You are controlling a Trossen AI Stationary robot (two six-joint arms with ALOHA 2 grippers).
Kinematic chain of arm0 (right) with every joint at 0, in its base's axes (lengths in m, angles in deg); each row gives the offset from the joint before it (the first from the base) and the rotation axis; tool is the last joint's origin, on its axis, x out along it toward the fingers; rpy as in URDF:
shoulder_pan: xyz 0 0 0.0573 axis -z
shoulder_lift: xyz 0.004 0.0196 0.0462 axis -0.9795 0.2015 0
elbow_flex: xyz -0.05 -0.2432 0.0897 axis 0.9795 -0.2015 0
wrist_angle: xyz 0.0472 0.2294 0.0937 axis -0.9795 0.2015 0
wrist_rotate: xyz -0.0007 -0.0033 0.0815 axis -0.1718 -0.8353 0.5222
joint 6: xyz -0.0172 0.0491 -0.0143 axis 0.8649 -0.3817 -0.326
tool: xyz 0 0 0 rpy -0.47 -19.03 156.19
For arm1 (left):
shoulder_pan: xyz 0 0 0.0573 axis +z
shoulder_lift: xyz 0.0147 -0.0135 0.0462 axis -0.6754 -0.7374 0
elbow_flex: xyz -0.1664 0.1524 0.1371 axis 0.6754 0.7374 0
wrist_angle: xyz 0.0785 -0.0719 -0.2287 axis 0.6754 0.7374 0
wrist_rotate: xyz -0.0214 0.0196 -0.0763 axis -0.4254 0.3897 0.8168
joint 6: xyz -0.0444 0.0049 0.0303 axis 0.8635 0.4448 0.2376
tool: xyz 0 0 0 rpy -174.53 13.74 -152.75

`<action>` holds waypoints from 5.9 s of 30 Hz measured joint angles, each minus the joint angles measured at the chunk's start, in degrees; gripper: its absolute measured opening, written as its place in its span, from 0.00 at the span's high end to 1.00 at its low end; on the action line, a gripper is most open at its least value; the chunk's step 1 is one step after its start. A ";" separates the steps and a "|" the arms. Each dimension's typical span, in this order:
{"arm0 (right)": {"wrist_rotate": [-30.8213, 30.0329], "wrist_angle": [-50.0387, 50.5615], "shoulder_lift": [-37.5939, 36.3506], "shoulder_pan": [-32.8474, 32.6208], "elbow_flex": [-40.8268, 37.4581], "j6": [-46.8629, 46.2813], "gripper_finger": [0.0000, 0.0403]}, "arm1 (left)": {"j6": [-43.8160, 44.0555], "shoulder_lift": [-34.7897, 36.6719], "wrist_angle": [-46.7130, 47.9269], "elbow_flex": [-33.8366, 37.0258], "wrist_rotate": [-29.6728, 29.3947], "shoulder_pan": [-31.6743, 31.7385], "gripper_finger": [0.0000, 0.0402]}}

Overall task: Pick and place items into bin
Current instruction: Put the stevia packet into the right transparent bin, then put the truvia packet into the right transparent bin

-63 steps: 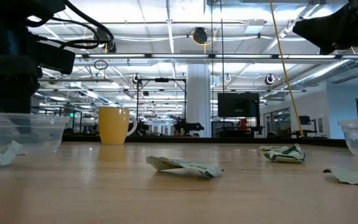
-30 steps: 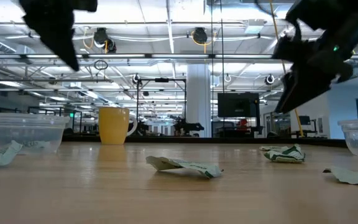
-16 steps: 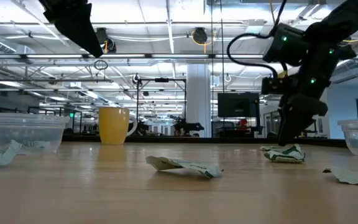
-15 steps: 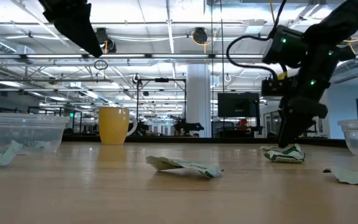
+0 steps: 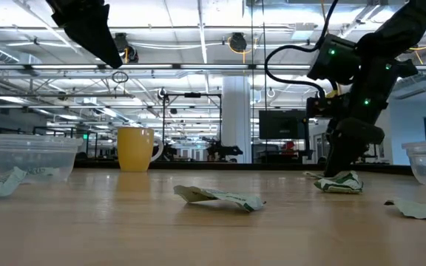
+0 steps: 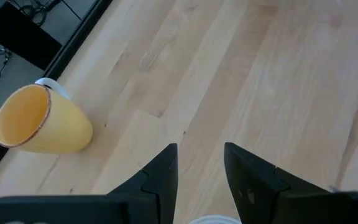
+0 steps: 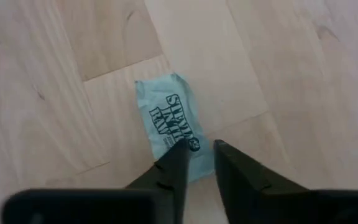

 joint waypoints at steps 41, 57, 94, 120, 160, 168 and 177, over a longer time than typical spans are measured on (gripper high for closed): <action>7.04 52.80 -12.76 -31.29 16.79 -46.53 1.00 | 2.45 -0.02 -0.09 0.04 0.00 0.00 0.66; 6.97 45.15 -11.52 -30.74 9.33 -42.00 1.00 | 3.94 -0.07 -0.11 0.04 0.04 0.00 0.66; 6.69 45.06 -11.87 -30.61 20.65 -34.76 0.77 | 2.21 -0.15 -6.33 0.07 6.47 0.00 0.66; 6.19 -21.88 5.44 -27.38 2.49 -12.04 0.60 | 3.70 -7.80 -17.88 4.35 16.24 -8.92 0.66; 10.13 -9.16 -5.15 -27.52 5.73 -14.45 1.00 | 3.67 -7.80 -17.79 4.28 16.00 -8.92 0.66; 11.66 -16.14 -1.36 -30.09 5.68 -7.51 0.90 | 3.08 -7.80 -17.85 4.26 15.03 -8.74 0.66; 11.12 -26.17 10.92 -30.24 5.60 1.05 0.60 | 3.52 -7.80 -18.01 4.26 15.03 -8.74 0.66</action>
